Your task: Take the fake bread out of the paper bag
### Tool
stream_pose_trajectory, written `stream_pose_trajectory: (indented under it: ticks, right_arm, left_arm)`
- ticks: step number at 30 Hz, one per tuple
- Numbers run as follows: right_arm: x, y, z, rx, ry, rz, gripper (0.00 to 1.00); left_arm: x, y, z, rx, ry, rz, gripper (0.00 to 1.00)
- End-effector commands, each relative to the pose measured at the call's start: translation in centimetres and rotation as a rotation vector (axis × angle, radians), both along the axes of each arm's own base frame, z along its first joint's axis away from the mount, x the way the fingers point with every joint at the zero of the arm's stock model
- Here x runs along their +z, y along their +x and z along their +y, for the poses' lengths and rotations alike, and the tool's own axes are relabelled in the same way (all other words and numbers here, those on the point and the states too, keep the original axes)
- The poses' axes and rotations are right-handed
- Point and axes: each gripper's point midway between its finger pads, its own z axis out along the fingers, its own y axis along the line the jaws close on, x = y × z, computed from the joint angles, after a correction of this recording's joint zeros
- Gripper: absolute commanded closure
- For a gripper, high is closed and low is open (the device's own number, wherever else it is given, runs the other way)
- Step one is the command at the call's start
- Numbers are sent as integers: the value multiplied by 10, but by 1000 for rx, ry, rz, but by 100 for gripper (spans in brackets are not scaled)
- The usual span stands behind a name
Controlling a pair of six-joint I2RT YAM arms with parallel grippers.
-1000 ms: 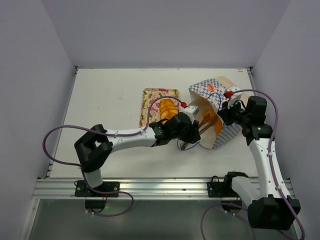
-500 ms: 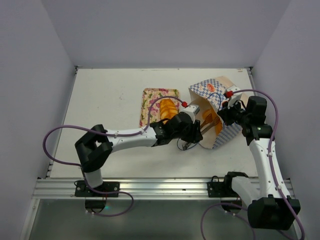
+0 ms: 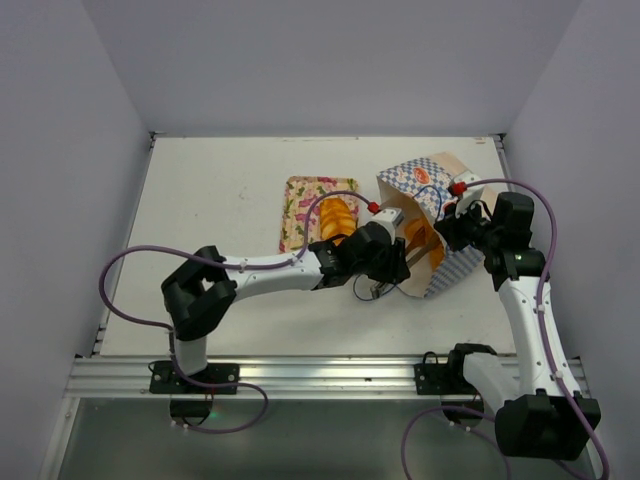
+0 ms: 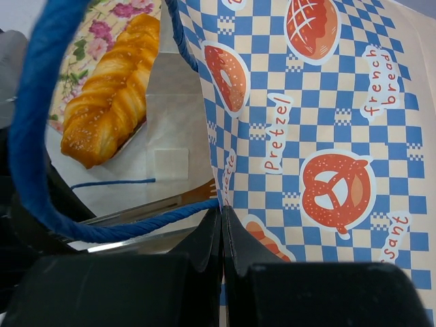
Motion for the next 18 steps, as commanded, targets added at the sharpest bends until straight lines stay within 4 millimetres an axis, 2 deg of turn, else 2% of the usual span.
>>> stream_pose_trajectory:
  ticks: [1, 11, 14, 18]
  right_arm:
    - [6, -2, 7, 38, 18, -29, 100]
    - [7, -3, 8, 44, 21, -32, 100]
    - [7, -3, 8, 44, 23, -30, 100]
    - [7, -3, 8, 45, 25, -32, 100]
  left_arm:
    - [7, 8, -12, 31, -13, -8, 53]
    - [-5, 15, -4, 65, 52, -27, 53]
    - [-8, 15, -2, 66, 65, -28, 57]
    - [-10, 14, -1, 56, 73, -24, 68]
